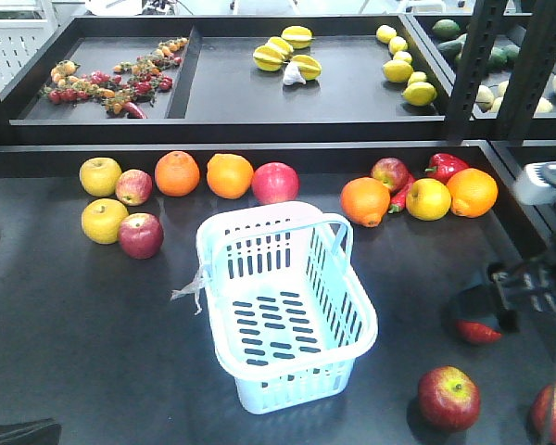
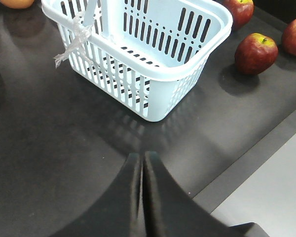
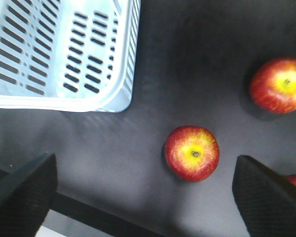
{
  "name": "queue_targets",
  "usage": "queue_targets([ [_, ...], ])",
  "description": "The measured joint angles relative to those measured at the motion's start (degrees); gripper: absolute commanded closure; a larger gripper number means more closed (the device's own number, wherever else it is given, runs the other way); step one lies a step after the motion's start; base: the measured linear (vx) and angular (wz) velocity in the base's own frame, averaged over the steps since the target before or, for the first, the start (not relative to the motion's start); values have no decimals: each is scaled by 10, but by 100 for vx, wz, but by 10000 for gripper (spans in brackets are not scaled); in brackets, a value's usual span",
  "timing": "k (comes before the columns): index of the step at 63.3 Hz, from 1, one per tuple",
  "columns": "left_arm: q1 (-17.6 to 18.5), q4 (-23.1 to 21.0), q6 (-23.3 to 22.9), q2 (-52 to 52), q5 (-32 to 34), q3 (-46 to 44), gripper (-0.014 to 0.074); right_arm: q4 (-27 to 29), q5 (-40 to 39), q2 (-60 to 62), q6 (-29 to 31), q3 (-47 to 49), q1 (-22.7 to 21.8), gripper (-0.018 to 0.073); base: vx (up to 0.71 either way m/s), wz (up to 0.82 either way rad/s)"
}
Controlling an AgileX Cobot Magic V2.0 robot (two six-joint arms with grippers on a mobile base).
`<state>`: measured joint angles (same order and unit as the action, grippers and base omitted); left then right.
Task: Pick three apples into basket with both arms
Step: 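Lower the right gripper over the red apple and close on it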
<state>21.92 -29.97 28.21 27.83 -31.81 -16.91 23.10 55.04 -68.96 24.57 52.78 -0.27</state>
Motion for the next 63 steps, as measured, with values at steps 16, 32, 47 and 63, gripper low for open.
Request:
queue_targets([
  [16, 0, 0, 0, 0, 0, 0, 603, -1, -8, -135, 4, 7, 0, -106, 0, 0],
  [32, 0, 0, 0, 0, 0, 0, 603, -1, -37, -223, 4, 8, 0, -95, 0, 0],
  [47, 0, 0, 0, 0, 0, 0, 603, -1, -56, -274, -2, 9, 0, -90, 0, 0],
  [63, 0, 0, 0, 0, 0, 0, 603, -1, -71, -318, -6, 9, 0, -85, 0, 0],
])
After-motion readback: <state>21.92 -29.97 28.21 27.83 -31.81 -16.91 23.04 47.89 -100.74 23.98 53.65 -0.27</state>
